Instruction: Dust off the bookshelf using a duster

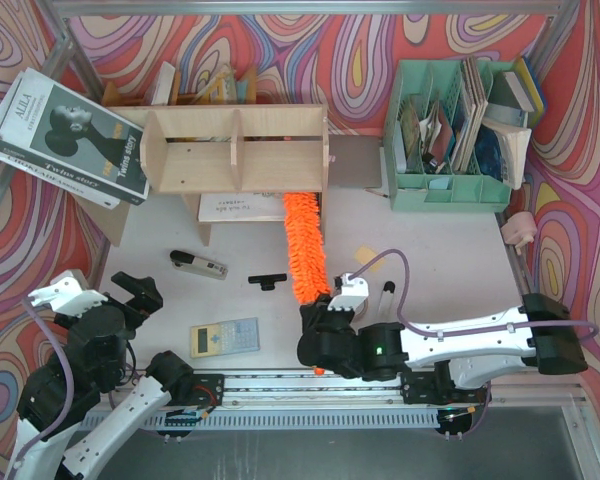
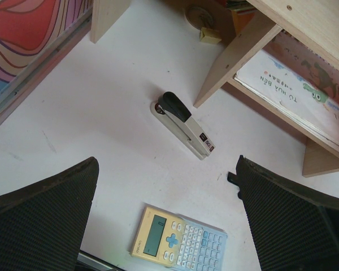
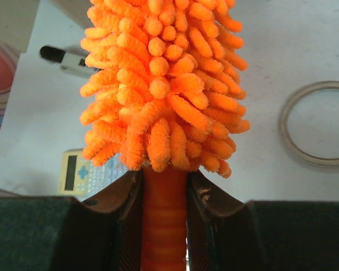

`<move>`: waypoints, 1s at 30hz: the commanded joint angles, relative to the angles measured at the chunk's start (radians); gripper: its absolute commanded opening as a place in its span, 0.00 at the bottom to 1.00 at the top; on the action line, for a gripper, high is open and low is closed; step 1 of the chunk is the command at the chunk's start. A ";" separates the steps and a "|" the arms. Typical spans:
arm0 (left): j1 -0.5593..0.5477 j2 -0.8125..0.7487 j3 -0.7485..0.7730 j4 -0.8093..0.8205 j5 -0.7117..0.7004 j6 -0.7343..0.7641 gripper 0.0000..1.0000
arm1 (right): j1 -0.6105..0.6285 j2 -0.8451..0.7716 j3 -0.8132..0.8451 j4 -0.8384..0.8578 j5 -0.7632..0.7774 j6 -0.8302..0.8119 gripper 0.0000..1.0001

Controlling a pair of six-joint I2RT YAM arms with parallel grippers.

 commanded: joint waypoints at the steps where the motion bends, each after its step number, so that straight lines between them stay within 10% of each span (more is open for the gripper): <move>1: -0.005 0.020 -0.013 0.018 0.000 0.018 0.98 | 0.000 -0.054 -0.002 -0.209 0.138 0.203 0.00; 21: -0.005 0.031 -0.012 0.016 0.000 0.019 0.98 | -0.052 0.006 0.027 -0.163 0.029 0.162 0.00; 30: -0.005 0.037 -0.012 0.016 0.001 0.019 0.98 | -0.052 0.034 -0.038 0.170 -0.091 -0.125 0.00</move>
